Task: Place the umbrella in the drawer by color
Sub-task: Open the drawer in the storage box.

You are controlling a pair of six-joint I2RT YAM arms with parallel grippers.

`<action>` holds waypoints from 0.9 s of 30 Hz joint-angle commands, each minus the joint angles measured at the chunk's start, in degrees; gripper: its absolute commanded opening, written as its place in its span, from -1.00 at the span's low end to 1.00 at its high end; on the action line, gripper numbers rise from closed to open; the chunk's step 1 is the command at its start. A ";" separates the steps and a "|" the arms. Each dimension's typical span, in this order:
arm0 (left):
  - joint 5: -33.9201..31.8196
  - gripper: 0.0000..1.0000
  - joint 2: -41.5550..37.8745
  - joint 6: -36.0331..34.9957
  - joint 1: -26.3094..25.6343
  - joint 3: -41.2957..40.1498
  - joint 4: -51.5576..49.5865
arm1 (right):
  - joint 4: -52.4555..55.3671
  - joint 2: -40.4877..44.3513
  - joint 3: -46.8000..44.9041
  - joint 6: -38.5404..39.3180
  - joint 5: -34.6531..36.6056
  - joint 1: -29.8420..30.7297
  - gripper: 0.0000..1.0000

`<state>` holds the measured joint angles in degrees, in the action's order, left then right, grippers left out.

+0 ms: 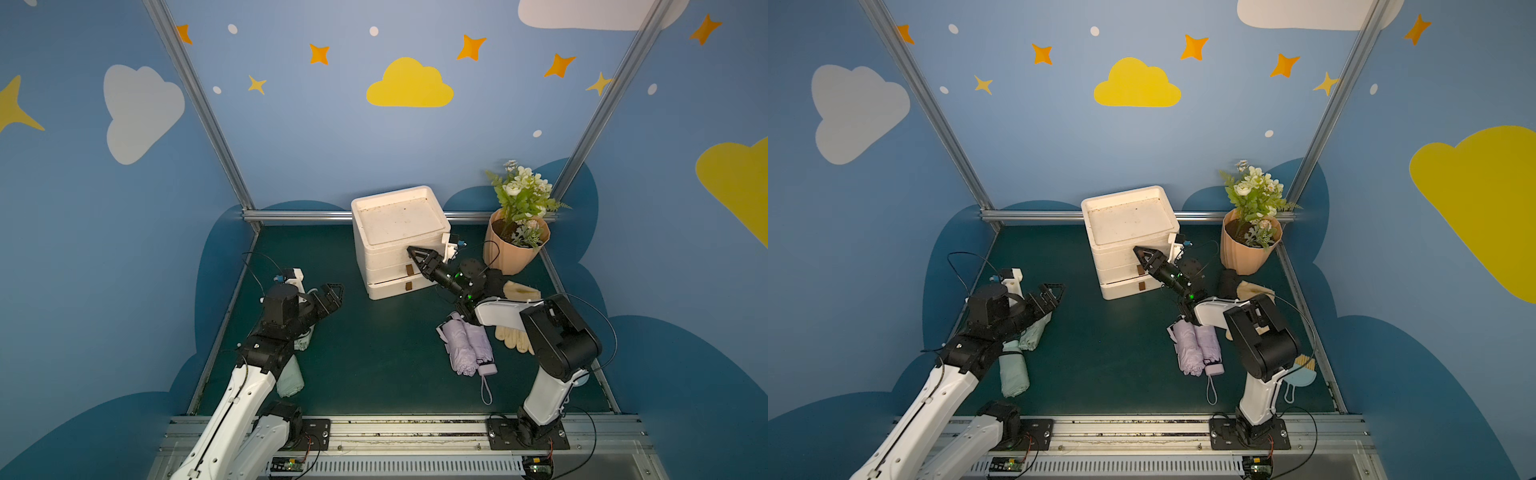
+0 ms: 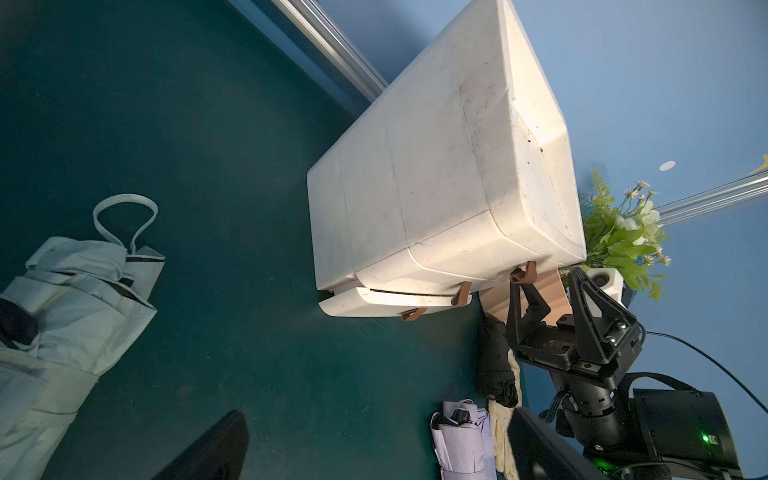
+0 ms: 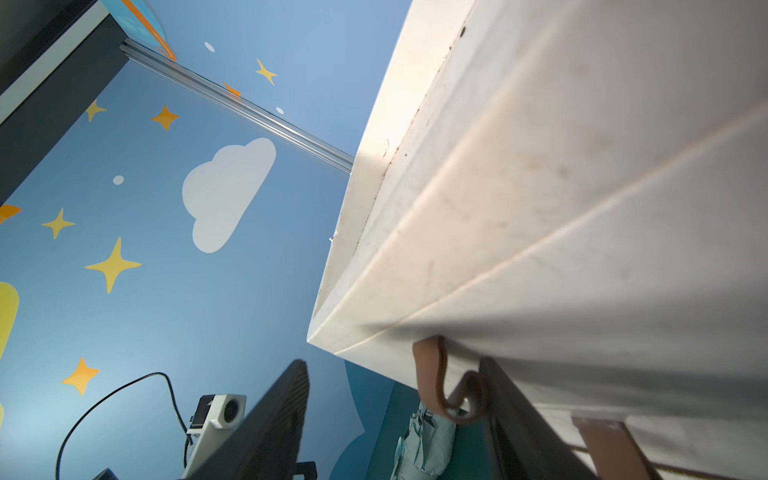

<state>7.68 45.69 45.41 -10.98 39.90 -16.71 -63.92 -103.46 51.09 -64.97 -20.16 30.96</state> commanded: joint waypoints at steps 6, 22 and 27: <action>-0.56 1.00 -0.16 -0.67 0.17 0.12 0.14 | -2.04 3.15 -0.55 -0.05 0.25 0.64 -0.05; -0.83 1.00 -0.01 -0.80 0.18 0.52 0.19 | 5.68 3.38 0.33 -0.57 1.02 0.92 -0.60; -0.82 1.00 -0.10 -0.66 0.17 0.35 0.29 | 6.98 4.29 -0.33 -0.85 1.31 0.95 -0.90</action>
<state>7.44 45.71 45.36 -10.98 39.90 -16.69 -57.47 -101.60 50.76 -65.73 -18.74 31.40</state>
